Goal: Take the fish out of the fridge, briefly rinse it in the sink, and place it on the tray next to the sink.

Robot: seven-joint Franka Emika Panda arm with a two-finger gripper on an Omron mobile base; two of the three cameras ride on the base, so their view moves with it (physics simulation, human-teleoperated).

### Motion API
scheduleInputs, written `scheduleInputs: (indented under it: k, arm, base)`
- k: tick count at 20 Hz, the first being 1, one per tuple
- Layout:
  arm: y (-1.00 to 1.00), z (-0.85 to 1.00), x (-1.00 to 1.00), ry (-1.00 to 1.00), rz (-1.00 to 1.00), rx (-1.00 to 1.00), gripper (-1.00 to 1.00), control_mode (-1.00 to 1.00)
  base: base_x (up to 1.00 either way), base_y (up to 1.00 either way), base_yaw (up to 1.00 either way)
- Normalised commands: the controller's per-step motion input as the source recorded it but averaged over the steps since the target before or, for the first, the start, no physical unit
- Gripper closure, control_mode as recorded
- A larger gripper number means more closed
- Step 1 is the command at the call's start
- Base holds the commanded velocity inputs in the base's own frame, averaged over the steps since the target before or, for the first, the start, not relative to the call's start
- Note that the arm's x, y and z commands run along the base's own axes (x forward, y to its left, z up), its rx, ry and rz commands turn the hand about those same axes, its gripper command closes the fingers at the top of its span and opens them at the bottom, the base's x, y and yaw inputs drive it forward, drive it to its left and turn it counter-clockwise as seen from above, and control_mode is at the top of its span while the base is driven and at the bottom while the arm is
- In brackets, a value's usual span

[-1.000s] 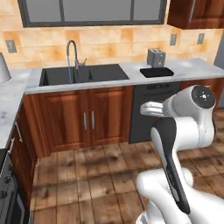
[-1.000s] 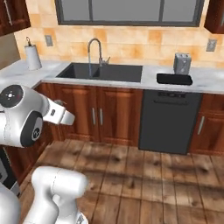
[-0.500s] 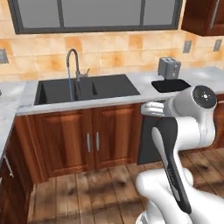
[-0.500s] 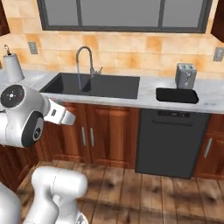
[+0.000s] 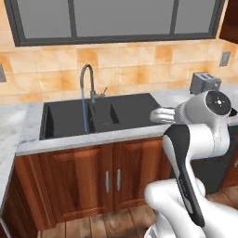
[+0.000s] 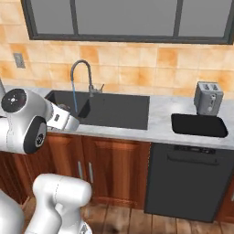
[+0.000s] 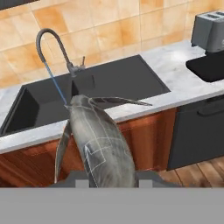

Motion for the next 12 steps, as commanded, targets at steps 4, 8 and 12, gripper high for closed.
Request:
scheduleInputs:
  k: [4, 8, 12]
  arm:
    - [0.0, 0.0, 0.0, 0.0, 0.0, 0.0, 1.0, 1.0]
    - [0.0, 0.0, 0.0, 0.0, 0.0, 0.0, 1.0, 1.0]
    - [0.0, 0.0, 0.0, 0.0, 0.0, 0.0, 1.0, 1.0]
  base:
    - [1.0, 0.56, 0.0]
    - [1.0, 0.14, -0.03]
    - [1.0, 0.0, -0.1]
